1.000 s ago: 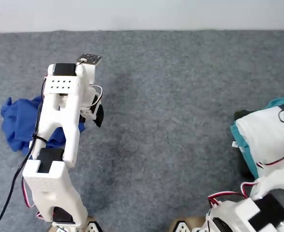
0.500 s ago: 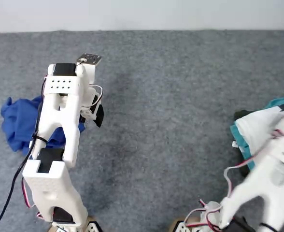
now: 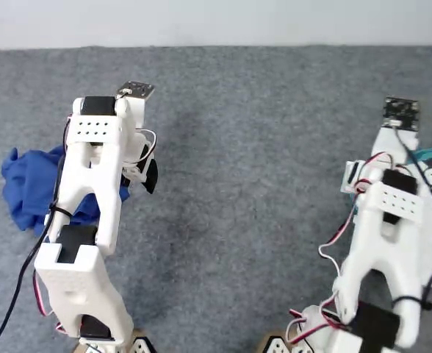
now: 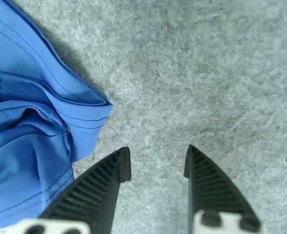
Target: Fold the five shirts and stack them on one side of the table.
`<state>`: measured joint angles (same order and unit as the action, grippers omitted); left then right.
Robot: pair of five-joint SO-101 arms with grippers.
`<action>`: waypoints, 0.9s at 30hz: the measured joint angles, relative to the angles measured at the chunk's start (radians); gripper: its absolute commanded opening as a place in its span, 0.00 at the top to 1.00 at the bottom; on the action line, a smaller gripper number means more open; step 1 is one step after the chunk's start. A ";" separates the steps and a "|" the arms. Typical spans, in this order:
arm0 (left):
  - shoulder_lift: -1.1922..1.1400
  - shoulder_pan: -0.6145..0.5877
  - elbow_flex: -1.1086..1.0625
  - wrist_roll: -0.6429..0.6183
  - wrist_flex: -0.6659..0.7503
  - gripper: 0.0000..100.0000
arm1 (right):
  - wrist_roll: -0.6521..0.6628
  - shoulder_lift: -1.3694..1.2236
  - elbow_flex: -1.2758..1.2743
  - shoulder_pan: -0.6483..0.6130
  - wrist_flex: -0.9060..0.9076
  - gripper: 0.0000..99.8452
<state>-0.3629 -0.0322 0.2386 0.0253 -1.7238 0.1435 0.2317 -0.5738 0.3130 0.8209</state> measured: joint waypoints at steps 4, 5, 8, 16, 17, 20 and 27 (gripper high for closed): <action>0.000 0.000 0.000 0.000 0.000 0.81 | 0.000 -0.064 0.000 -0.023 -0.049 0.71; 0.000 0.000 0.000 0.000 0.000 0.81 | 0.000 -0.078 0.000 -0.029 -0.061 0.71; 0.000 0.000 0.000 0.000 0.000 0.81 | 0.000 -0.097 0.000 -0.034 -0.089 0.71; 0.000 0.000 0.000 0.000 0.000 0.81 | 0.003 0.021 0.000 -0.006 0.011 0.71; 0.000 0.000 0.000 0.000 0.000 0.81 | 0.003 0.061 0.000 0.009 0.041 0.71; 0.000 0.000 0.000 0.000 0.000 0.81 | 0.005 0.175 -0.009 0.068 0.158 0.71; 0.000 0.000 0.000 0.000 0.000 0.81 | 0.064 0.292 -0.137 0.124 0.259 0.71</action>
<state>-0.3629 -0.0322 0.2386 0.0253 -1.7238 0.2079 0.5232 -0.7104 0.4373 1.0802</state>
